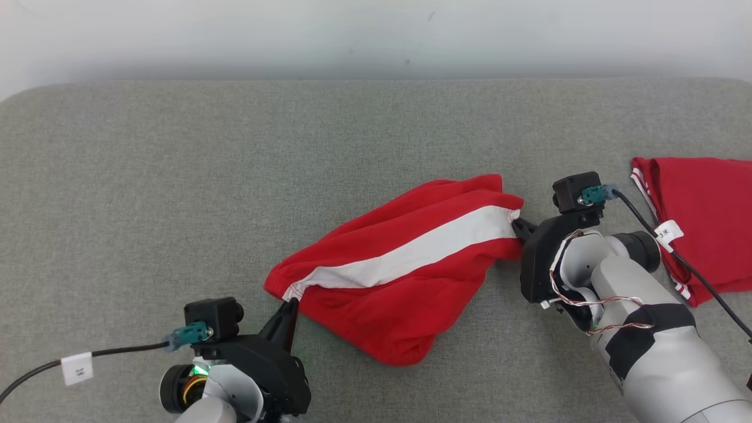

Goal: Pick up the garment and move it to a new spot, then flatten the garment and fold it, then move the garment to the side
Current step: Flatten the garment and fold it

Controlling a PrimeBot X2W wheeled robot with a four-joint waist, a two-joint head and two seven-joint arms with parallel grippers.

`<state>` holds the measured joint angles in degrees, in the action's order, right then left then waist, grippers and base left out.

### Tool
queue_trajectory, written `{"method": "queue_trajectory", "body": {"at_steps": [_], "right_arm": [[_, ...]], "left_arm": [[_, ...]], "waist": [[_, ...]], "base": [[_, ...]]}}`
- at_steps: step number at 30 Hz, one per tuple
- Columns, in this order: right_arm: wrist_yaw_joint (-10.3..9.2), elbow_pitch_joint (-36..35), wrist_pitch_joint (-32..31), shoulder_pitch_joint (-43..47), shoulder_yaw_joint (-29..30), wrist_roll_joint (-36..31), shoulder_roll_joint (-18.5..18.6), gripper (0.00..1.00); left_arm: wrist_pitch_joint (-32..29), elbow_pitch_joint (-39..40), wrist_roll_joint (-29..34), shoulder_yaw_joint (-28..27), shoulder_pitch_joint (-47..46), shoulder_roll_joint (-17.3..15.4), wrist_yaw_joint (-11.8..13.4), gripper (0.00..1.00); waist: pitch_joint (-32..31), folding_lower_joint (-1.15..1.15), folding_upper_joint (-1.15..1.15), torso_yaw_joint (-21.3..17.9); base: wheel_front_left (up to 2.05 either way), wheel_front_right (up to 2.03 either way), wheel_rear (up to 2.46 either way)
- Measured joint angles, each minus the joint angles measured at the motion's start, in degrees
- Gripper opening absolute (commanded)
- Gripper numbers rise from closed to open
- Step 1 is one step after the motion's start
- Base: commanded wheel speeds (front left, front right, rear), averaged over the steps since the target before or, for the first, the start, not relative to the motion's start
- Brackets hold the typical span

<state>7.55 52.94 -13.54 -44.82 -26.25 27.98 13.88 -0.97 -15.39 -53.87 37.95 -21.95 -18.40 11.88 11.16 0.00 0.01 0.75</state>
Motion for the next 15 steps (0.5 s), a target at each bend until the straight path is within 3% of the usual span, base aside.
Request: {"method": "queue_trajectory", "body": {"at_steps": [9,15], "right_arm": [[0.0,-4.7,7.8,-2.0,0.8,2.1,1.7,0.0],[0.0,-9.7,13.7,-5.5,3.0,1.3,4.0,0.0]], "left_arm": [[4.1,2.3,1.6,-2.2,-2.2,-2.1,-0.4,0.0],[-0.3,5.0,5.2,-1.6,-12.4,-6.9,-3.4,0.0]], "waist": [[-2.8,0.0,0.0,-0.2],[-6.4,0.0,0.0,-1.1]], "base": [[0.0,0.0,0.0],[0.0,0.0,0.0]]}}
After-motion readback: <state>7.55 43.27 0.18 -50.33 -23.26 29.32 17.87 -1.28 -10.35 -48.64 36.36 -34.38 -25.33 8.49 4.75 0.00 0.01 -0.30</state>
